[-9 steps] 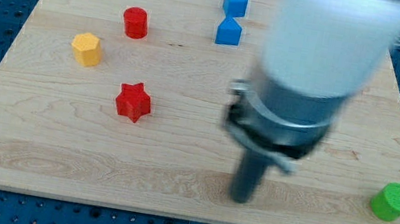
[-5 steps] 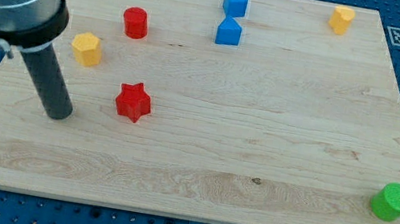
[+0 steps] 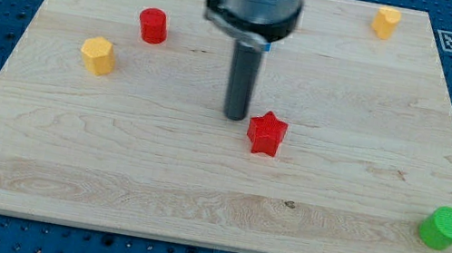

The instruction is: Push the red star to the center right of the board

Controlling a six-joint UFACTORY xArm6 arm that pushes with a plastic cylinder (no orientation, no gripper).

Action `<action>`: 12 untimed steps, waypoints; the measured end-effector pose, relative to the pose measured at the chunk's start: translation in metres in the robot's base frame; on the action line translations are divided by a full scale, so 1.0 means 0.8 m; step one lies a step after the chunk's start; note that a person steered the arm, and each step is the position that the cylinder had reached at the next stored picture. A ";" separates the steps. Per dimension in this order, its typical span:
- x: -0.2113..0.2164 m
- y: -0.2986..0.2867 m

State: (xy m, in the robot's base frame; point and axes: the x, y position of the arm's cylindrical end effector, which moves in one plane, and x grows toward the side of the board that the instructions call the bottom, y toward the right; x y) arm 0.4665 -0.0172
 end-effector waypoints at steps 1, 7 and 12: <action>0.025 -0.042; 0.087 0.172; -0.032 0.290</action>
